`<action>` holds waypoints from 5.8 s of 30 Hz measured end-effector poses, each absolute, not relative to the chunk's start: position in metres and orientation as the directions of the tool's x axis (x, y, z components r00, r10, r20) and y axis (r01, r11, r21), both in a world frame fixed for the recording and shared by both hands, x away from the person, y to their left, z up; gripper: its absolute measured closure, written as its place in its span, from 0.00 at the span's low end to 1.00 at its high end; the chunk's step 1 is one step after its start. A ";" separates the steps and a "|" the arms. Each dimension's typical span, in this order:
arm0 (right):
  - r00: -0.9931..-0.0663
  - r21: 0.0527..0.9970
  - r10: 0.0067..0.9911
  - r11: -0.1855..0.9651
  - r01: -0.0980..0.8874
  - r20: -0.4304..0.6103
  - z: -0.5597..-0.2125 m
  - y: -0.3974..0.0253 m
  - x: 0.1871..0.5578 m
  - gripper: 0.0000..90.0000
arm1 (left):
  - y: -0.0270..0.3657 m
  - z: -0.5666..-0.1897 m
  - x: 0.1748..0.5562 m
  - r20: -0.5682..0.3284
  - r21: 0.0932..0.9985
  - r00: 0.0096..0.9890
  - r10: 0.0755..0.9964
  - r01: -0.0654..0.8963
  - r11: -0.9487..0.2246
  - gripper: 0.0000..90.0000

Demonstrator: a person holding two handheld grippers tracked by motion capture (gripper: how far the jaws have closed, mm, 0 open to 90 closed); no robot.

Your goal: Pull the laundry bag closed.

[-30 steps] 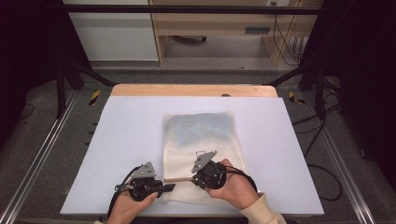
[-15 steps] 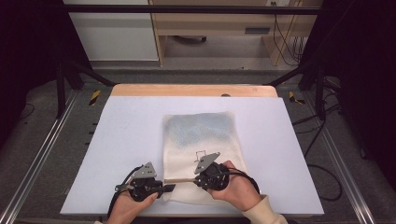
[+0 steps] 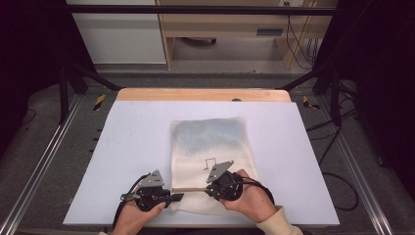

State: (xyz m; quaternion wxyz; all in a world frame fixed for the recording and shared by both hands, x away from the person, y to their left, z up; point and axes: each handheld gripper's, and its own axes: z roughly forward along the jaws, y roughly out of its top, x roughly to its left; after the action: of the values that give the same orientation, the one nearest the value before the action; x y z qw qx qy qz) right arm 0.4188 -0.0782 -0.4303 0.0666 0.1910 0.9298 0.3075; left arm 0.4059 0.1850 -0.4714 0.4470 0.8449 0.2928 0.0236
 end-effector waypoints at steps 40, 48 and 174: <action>-0.905 0.606 0.424 0.718 0.342 0.008 -0.431 -0.094 0.416 0.91 | 0.187 -0.469 0.406 -0.205 0.769 0.825 0.526 0.468 -0.435 0.91; -0.902 0.604 0.431 0.717 0.347 0.006 -0.430 -0.098 0.415 0.91 | 0.188 -0.469 0.406 -0.196 0.767 0.823 0.533 0.468 -0.439 0.91; -0.835 0.646 0.550 0.632 0.429 0.017 -0.432 -0.163 0.403 0.91 | 0.205 -0.460 0.413 -0.176 0.774 0.803 0.570 0.471 -0.424 0.91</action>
State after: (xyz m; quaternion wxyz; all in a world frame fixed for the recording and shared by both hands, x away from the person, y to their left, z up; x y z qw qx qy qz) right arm 0.4028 -0.1631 -0.4318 0.0909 0.2724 0.8986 0.3317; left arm 0.4127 0.2045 -0.4602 0.4388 0.8419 0.3090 0.0565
